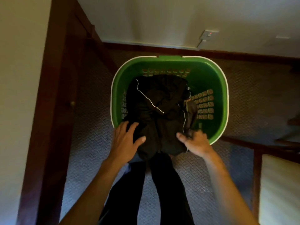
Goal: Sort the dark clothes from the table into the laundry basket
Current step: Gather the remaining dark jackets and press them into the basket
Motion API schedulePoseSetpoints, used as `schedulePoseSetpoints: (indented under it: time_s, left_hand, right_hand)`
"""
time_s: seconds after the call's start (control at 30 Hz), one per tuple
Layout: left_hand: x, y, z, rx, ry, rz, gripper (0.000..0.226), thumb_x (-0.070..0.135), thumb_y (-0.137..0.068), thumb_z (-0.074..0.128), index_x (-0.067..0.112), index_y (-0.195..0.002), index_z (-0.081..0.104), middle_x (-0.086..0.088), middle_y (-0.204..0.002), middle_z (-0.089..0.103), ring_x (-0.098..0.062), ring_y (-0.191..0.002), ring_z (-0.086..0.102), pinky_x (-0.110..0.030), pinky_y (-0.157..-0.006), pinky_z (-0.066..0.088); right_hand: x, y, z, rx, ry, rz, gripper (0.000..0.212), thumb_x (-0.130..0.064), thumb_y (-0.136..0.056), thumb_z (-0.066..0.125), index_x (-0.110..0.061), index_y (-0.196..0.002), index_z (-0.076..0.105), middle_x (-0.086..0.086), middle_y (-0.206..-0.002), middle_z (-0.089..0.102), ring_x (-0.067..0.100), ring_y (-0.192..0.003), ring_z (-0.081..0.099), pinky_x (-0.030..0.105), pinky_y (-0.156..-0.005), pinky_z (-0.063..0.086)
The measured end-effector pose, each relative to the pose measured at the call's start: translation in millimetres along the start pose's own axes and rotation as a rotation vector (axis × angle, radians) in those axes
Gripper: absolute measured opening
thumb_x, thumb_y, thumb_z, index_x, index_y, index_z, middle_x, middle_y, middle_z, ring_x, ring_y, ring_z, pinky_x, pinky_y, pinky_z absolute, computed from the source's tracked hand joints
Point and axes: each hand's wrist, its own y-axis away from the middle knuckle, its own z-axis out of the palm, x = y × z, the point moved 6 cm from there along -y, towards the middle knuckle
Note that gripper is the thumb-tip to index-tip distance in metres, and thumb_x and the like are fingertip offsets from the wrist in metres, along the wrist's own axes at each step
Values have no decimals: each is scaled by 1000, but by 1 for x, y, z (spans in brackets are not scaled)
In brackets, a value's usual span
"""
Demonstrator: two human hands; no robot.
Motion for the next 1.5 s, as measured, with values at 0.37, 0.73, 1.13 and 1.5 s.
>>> schedulePoseSetpoints:
  time_s: [0.37,0.73,1.13,1.5]
  left_hand:
    - [20,31,-28,190,-108,294,22,8,-65,77,13,-86,75,-7,-80,72,-28,-73,69,-38,-76,51]
    - [78,-44,-170,165,776,-21,14,21,-93,70,18,-107,70,2,-98,72,-9,-88,70,-25,-79,54]
    - [73,-66,-28,-149,-102,-12,67,57,-96,52,35,-156,30,-14,-166,15,-43,-147,25,-56,-118,24]
    - [67,-28,50,-436,116,141,58,62,-79,69,27,-125,70,-2,-125,71,-27,-120,62,-42,-99,52]
  right_hand:
    - [-44,59,-5,220,2,-610,10,-15,-92,69,-14,-92,60,-3,-154,45,22,-150,26,39,-110,30]
    - [-136,50,-145,390,-552,-591,26,-13,-92,69,-23,-75,52,-4,-70,47,9,-67,47,26,-66,40]
    - [-47,-38,-59,162,-156,-296,61,-32,-95,65,-21,-151,41,10,-151,46,29,-140,43,36,-114,36]
    - [-12,-16,-1,-250,198,-373,41,-28,-71,88,-20,-109,74,5,-118,65,24,-114,58,34,-98,46]
